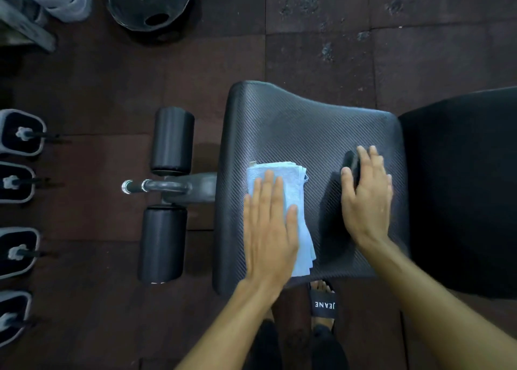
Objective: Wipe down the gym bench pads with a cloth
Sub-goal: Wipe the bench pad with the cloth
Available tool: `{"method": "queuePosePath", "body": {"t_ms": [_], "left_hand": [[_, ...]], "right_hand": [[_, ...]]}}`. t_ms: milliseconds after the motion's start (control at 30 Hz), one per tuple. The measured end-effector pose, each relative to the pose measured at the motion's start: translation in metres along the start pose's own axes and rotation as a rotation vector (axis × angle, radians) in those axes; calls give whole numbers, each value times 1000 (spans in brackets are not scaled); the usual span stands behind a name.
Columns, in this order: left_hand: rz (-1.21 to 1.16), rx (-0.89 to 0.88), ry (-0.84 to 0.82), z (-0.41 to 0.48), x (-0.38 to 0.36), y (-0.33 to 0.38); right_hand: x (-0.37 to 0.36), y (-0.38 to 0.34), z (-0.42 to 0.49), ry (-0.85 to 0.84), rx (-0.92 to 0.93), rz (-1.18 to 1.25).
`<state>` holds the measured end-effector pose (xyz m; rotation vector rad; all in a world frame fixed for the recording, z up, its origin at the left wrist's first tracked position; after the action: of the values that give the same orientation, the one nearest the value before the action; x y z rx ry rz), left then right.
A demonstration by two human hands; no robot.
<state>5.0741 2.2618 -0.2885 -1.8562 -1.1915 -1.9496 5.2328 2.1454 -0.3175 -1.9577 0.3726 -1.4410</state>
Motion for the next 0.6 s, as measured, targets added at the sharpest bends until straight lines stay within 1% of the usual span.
{"method": "queuePosePath", "body": {"t_ms": [67, 133, 200, 267, 333, 400, 500, 600], "left_hand": [[-38, 26, 68, 3, 17, -26], [-34, 71, 82, 8, 23, -57], [-36, 60, 43, 9, 19, -79], [-53, 19, -15, 9, 10, -92], [-102, 2, -68, 7, 2, -99], [-148, 8, -87, 7, -3, -103], [-131, 15, -83, 8, -4, -102], [-54, 5, -70, 7, 0, -96]], "right_hand": [[-9, -32, -31, -19, 40, 124], [-34, -61, -68, -117, 92, 145], [-58, -79, -94, -168, 130, 63], [-77, -85, -104, -177, 116, -36], [-90, -84, -103, -166, 71, -125], [-95, -83, -101, -131, 74, -238], [-95, -81, -95, -85, 162, -320], [-88, -73, -83, -109, 260, -369]]}}
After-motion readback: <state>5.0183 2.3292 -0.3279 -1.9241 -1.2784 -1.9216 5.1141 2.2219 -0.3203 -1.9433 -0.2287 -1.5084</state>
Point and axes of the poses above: each hand's wrist, its own z-axis towards the middle knuckle, its own x-axis out of the back of the hand, y = z × x, the point moved 8 cm from there along z, towards the middle knuckle, and after that the axes turned 5 degrees about z, right-handed, at the moved point
